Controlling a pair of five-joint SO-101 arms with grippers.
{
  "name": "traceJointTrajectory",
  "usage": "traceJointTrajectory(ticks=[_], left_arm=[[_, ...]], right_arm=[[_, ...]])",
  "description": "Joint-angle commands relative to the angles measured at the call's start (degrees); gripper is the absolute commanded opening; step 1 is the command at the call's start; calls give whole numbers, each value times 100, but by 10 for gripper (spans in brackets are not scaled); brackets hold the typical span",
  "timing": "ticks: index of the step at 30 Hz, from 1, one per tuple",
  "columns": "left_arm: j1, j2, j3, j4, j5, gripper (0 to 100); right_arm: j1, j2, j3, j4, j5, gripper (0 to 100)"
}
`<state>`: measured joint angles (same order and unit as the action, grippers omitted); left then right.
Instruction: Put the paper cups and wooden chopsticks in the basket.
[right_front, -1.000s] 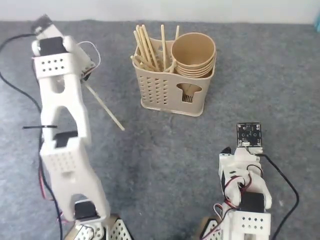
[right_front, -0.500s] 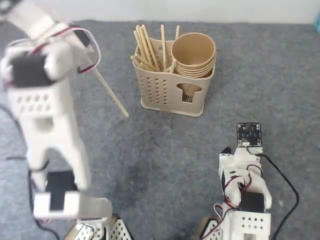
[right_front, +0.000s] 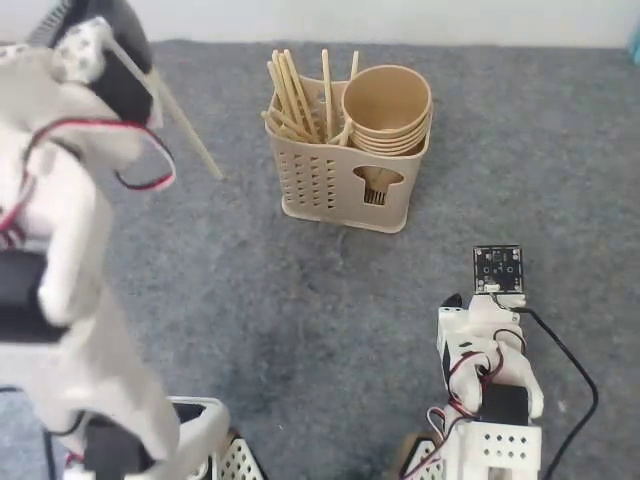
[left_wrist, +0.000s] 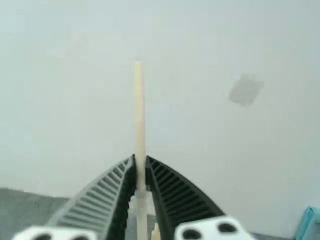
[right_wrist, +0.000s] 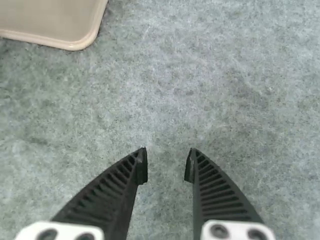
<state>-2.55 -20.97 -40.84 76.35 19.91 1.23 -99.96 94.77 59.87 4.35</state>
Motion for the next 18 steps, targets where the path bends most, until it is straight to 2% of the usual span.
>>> traceJointTrajectory(ticks=[1, 4, 9, 18], left_arm=[[440, -404, -48, -193, -316, 12], [677, -695, -40, -79, -343, 12], [747, -1231, -40, 580, -422, 12], [1196, -2110, -40, 1758, -1705, 12]], right_arm=[[66, 22, -70, -119, 105, 136], [66, 22, -70, -119, 105, 136], [66, 22, -70, -110, 105, 136], [66, 22, -70, -110, 105, 136]])
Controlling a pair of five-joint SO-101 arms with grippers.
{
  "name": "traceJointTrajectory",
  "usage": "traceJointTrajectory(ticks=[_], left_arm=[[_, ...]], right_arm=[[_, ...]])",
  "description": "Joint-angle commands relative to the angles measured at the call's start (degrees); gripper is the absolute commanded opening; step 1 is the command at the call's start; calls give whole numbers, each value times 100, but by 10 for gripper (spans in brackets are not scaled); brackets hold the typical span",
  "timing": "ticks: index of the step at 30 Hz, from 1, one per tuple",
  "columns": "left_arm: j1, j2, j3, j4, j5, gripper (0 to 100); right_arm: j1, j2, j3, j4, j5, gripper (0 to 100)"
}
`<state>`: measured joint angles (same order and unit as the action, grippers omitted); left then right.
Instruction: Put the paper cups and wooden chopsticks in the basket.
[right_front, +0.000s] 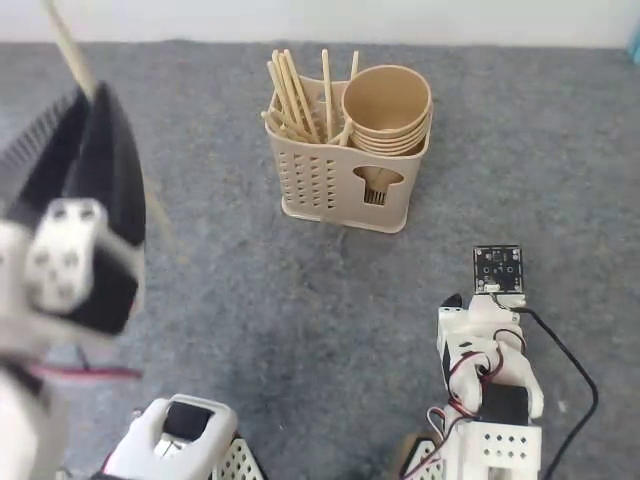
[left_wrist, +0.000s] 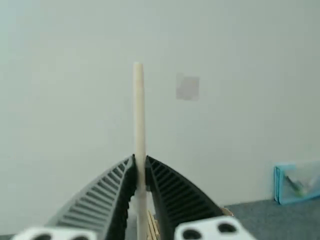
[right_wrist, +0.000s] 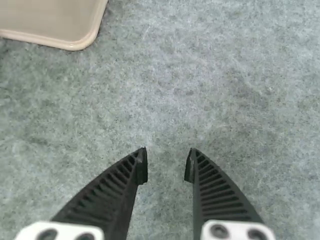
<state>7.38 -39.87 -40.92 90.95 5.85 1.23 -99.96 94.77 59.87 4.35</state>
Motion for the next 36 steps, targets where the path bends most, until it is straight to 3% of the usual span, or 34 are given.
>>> traceJointTrajectory(ticks=[1, 9, 16, 22, 30, 36], left_arm=[[264, -316, -31, 422, -396, 12], [440, -800, 242, 967, -914, 12], [440, -2251, 2527, 747, -2066, 12], [387, -3543, 4866, -1565, -1442, 12], [387, -4325, 7837, -5802, 114, 12], [440, -4308, 9200, -8290, 369, 12]], right_arm=[[66, 22, -70, -110, 105, 136], [66, 22, -62, -84, 105, 136], [66, 22, -62, -75, 105, 136], [66, 22, -53, -110, 105, 136], [66, 22, -53, -110, 105, 136], [66, 22, -44, -119, 105, 136]])
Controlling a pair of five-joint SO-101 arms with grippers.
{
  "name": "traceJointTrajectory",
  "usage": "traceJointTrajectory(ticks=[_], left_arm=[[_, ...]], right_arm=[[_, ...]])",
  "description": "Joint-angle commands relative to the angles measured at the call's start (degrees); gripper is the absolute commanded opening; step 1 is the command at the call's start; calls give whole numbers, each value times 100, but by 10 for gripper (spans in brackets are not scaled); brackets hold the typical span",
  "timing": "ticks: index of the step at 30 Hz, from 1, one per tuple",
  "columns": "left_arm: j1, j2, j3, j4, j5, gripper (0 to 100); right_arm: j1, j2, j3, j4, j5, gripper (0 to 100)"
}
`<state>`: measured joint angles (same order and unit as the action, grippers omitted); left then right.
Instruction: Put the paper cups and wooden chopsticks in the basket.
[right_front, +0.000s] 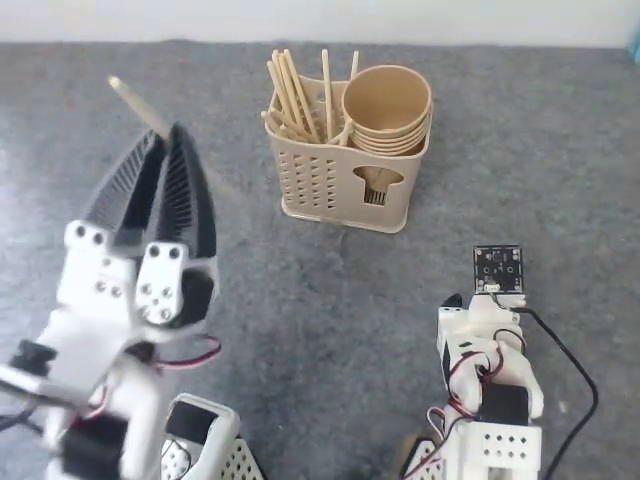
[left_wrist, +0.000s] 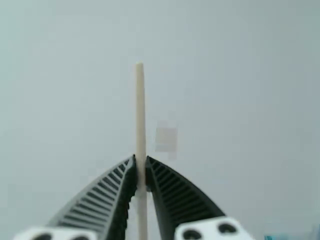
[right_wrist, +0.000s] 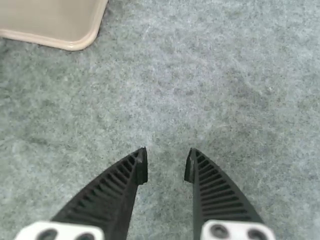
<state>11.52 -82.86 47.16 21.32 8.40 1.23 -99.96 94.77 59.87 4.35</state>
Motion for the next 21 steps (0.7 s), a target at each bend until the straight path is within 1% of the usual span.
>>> traceJointTrajectory(ticks=[1, 4, 7, 10, 13, 21], left_arm=[[26, -9, 567, -1705, 114, 12], [26, 62, 945, -2523, 114, 12], [26, 519, 936, -2910, 114, 12], [26, 1257, 629, -3218, 114, 12], [26, 2119, 127, -3358, 114, 12], [26, 4273, -1182, -3323, 114, 12]], right_arm=[[66, 22, -44, -119, 105, 136], [66, 22, -44, -119, 105, 136], [57, 22, -44, -119, 105, 136], [57, 22, -44, -119, 105, 136], [57, 22, -44, -119, 105, 136], [57, 22, -44, -119, 105, 136]])
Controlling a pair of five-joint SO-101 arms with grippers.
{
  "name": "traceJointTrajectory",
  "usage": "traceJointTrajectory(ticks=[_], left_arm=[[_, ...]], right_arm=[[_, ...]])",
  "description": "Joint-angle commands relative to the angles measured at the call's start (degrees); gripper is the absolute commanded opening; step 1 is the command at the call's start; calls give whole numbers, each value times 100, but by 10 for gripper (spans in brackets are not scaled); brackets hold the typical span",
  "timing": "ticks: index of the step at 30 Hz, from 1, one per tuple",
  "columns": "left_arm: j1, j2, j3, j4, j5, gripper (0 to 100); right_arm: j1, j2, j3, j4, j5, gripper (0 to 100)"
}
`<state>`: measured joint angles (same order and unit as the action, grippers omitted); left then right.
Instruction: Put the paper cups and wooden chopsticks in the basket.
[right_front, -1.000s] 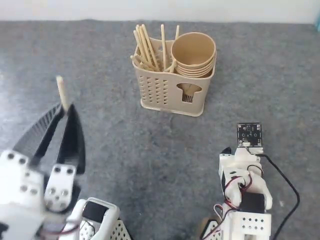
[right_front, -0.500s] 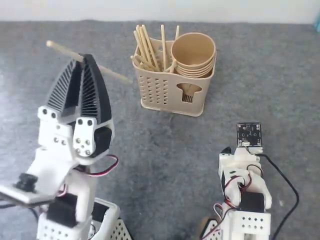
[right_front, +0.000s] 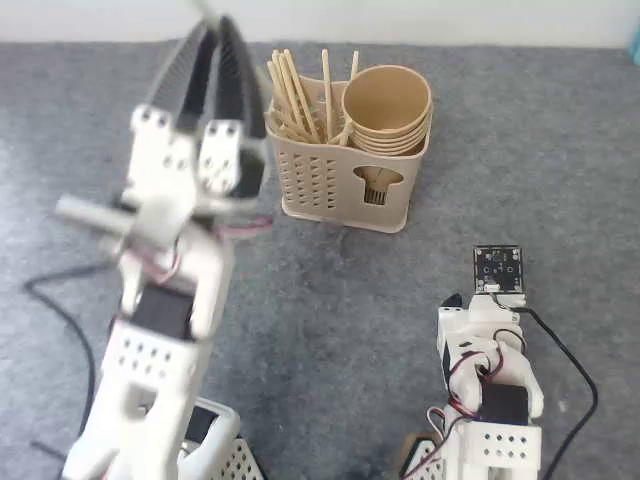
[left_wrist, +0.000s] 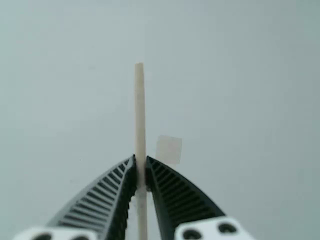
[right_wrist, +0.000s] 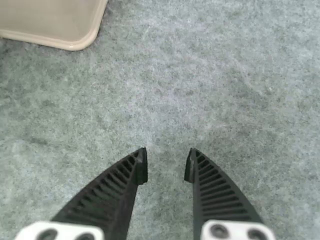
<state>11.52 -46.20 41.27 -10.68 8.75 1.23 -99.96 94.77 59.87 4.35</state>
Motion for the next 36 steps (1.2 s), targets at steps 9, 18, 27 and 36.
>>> traceJointTrajectory(ticks=[9, 18, 27, 36], left_arm=[[26, 2312, -1464, -149, 79, 12], [-26, 3077, -1877, -123, 79, 34], [-167, 2831, -1956, 993, 79, 258], [-888, 1125, -1956, 2840, 79, 258]], right_arm=[[57, 22, -44, -119, 105, 136], [66, 22, -62, -119, 105, 136], [66, 22, -62, -119, 105, 136], [66, 22, -53, -119, 105, 136]])
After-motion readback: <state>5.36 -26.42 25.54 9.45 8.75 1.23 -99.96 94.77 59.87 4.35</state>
